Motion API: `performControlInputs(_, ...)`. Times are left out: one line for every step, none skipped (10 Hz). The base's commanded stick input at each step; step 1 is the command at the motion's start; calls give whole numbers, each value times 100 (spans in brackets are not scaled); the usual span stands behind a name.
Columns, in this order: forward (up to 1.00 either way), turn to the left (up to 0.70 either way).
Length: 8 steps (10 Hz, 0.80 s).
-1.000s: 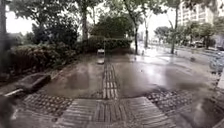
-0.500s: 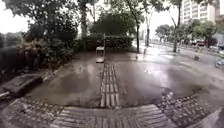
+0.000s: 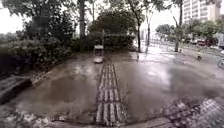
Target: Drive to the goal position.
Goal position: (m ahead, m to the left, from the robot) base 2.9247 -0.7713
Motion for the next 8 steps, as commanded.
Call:
performControlInputs(63,2)
performControlInputs(63,1)
performControlInputs(63,-2)
performControlInputs(63,-3)
performControlInputs(63,-1)
performControlInputs(63,1)
performControlInputs(63,2)
performControlInputs(63,2)
